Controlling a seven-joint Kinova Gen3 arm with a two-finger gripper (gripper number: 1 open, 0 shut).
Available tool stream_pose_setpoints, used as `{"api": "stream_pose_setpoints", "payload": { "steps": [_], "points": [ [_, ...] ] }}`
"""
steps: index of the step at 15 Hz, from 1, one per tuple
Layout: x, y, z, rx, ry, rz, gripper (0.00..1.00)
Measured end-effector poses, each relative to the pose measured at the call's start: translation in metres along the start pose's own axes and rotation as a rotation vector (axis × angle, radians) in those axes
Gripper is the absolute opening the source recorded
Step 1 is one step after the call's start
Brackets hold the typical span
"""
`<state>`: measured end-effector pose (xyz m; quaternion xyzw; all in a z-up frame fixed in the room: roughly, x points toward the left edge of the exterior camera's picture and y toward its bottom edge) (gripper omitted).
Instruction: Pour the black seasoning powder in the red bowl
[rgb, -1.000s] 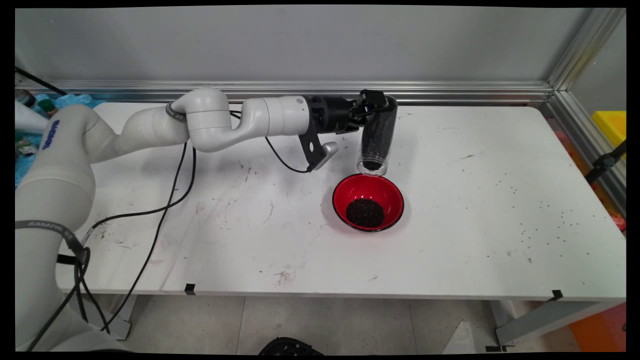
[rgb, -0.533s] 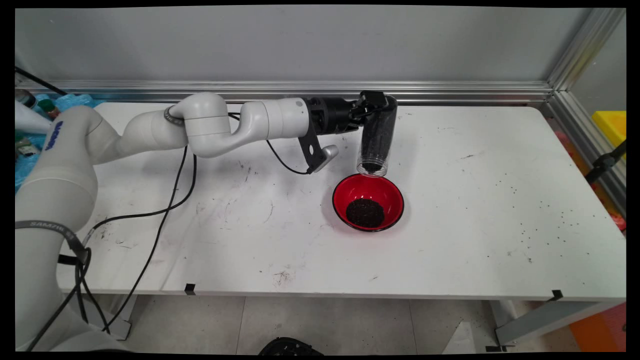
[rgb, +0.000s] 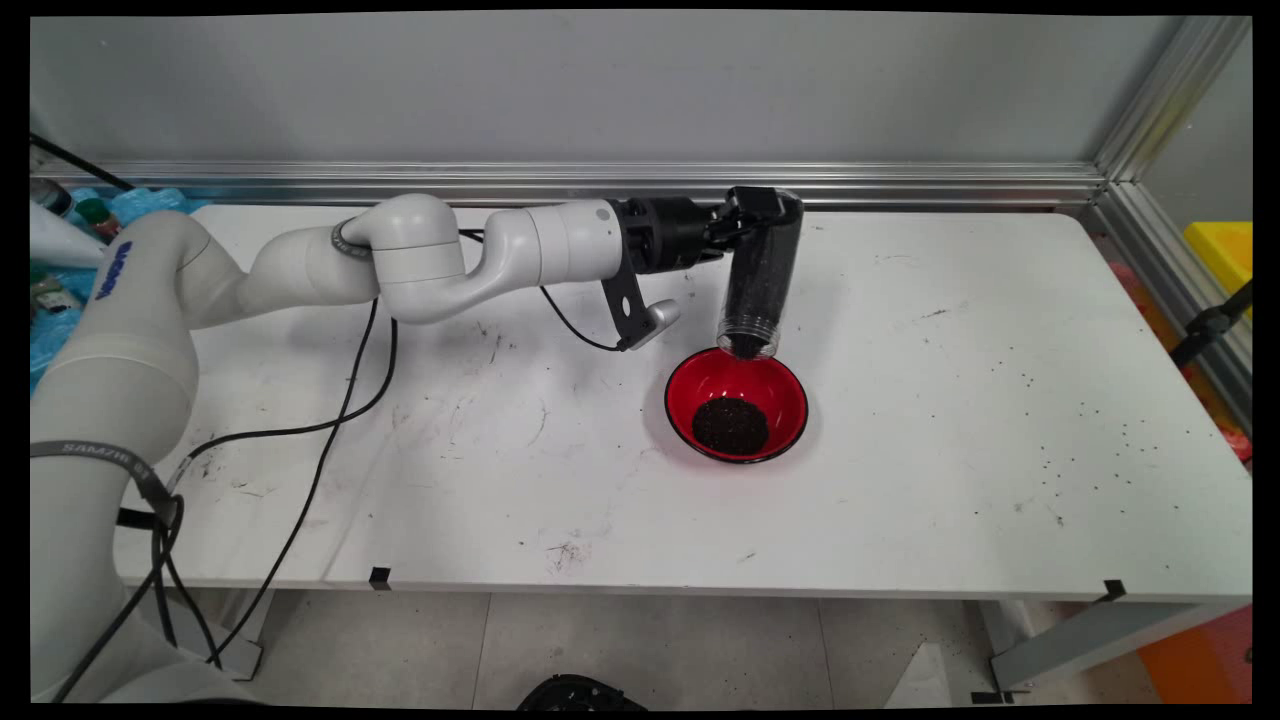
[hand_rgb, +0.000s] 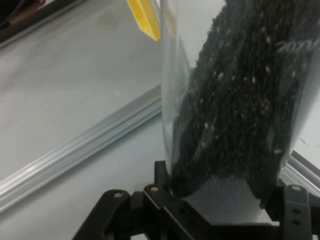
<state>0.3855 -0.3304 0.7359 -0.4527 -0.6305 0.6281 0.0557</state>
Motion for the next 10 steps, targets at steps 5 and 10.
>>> {"api": "stream_pose_setpoints", "payload": {
  "steps": [5, 10],
  "points": [
    [0.002, 0.001, 0.005, 0.026, 0.005, 0.050, 0.00],
    [0.003, 0.002, 0.012, 0.053, 0.011, 0.093, 0.00]
  ]
}}
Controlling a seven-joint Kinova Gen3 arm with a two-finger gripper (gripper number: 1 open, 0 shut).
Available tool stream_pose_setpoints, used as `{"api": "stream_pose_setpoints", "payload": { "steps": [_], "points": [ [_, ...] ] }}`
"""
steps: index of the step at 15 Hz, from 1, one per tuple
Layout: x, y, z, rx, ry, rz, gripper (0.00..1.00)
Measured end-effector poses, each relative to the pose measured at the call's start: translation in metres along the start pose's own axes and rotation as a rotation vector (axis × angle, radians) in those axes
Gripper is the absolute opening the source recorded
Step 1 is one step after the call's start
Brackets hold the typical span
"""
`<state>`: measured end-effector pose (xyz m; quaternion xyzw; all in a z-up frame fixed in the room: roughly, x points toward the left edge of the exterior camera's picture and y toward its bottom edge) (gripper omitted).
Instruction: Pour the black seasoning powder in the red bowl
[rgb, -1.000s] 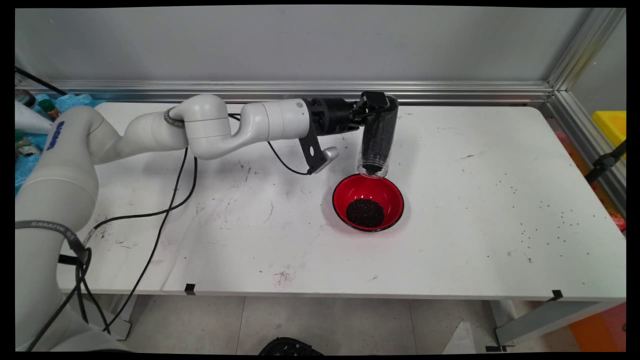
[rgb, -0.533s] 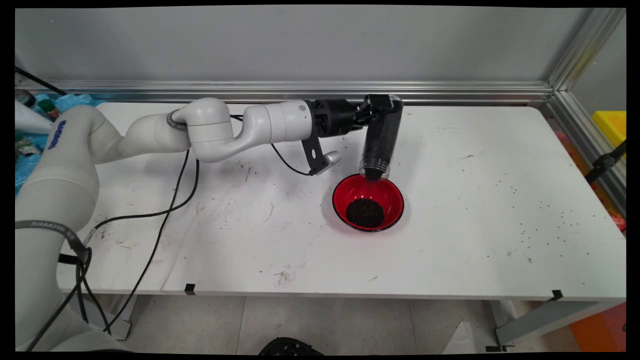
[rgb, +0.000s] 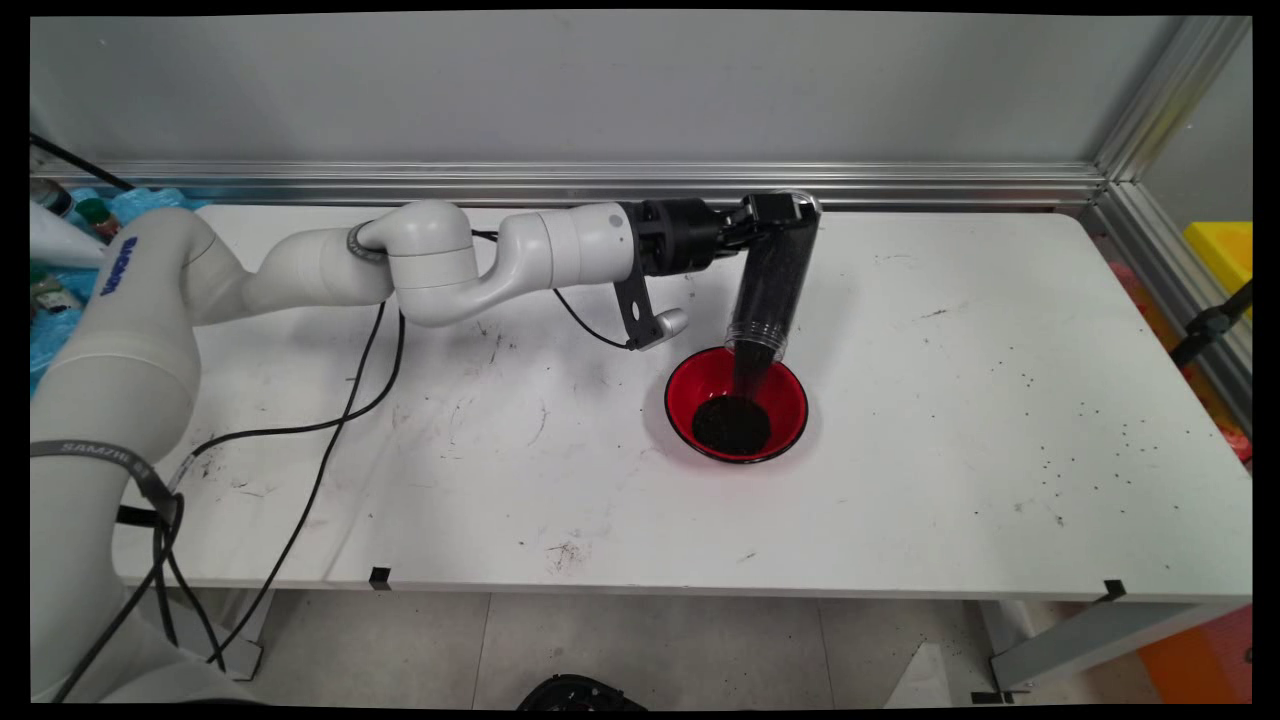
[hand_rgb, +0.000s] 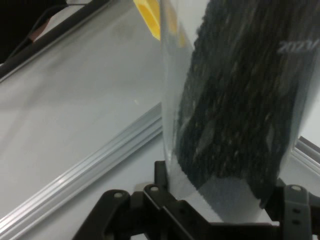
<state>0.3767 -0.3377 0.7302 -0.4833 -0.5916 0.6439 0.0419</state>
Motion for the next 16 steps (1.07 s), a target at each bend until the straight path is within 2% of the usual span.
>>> {"api": "stream_pose_setpoints", "payload": {
  "steps": [7, 16],
  "points": [
    [0.0017, 0.0022, 0.0060, 0.012, 0.006, 0.021, 0.00],
    [0.0085, 0.0090, 0.0055, -0.039, 0.045, -0.122, 0.00]
  ]
}}
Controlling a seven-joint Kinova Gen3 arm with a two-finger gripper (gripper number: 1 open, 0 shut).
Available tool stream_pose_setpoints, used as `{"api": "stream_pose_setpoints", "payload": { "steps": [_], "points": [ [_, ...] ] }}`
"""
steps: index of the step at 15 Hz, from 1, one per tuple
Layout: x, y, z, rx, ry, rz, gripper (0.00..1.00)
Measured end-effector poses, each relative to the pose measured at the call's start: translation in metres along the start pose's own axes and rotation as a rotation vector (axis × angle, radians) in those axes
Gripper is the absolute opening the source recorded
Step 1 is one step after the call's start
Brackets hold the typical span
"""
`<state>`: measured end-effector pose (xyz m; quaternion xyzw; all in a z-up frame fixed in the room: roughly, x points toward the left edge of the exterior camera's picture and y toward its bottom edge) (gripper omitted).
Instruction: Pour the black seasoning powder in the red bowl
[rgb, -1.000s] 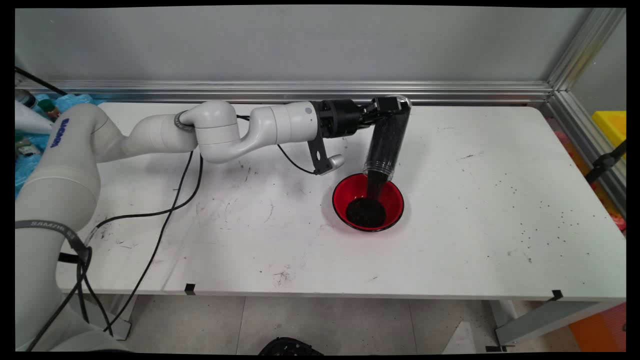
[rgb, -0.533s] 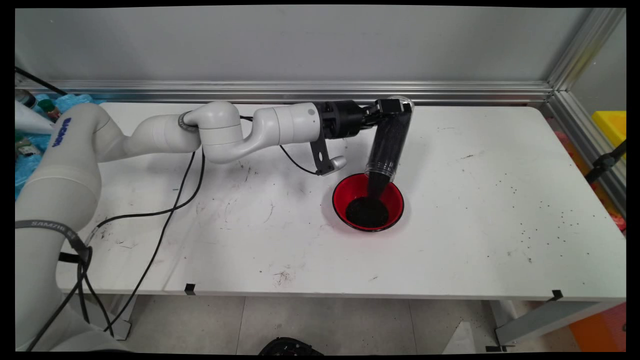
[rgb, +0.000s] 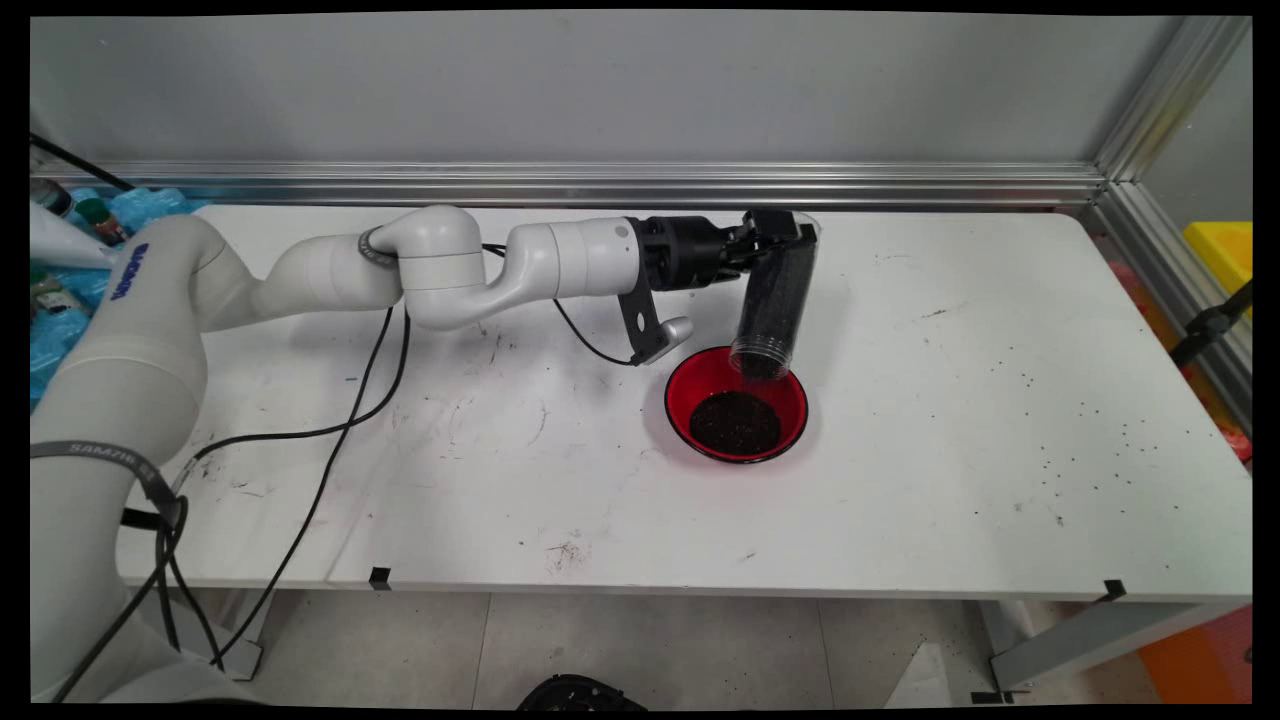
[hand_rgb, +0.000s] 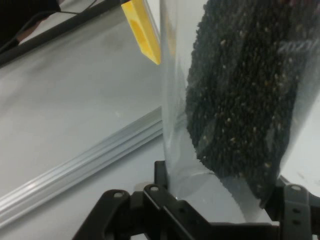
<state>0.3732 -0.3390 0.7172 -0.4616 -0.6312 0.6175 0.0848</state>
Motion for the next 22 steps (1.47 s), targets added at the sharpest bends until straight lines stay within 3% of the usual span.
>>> {"api": "stream_pose_setpoints", "payload": {
  "steps": [12, 22],
  "points": [
    [-0.004, 0.003, -0.008, -0.047, 0.023, -0.127, 0.00],
    [-0.015, -0.008, -0.018, -0.074, 0.056, -0.253, 0.00]
  ]
}}
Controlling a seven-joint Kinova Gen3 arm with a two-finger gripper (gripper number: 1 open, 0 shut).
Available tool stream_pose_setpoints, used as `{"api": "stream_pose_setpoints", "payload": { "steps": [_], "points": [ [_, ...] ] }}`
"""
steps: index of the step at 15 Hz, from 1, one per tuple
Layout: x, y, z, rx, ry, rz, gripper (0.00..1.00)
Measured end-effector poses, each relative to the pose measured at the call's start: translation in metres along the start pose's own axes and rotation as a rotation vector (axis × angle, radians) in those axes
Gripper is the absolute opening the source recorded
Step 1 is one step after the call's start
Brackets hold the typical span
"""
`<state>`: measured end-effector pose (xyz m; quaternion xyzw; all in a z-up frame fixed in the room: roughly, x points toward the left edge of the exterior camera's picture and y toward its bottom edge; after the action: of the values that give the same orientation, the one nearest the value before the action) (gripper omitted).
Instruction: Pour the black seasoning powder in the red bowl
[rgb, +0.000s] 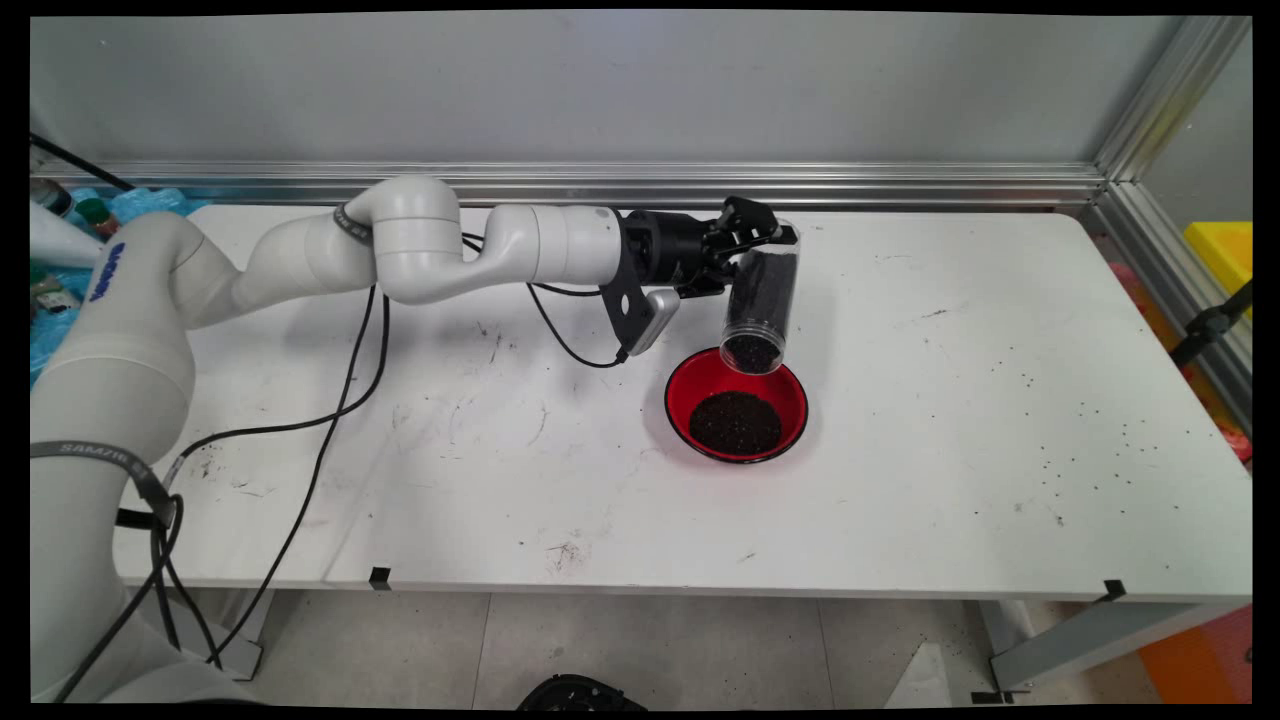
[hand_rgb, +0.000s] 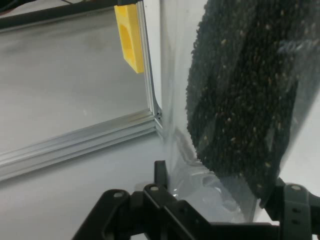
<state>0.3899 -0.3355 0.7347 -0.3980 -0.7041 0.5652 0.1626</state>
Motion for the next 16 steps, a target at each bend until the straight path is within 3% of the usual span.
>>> {"api": "stream_pose_setpoints", "payload": {
  "steps": [16],
  "points": [
    [-0.025, -0.044, -0.017, -0.062, 0.093, -0.356, 0.00]
  ]
}}
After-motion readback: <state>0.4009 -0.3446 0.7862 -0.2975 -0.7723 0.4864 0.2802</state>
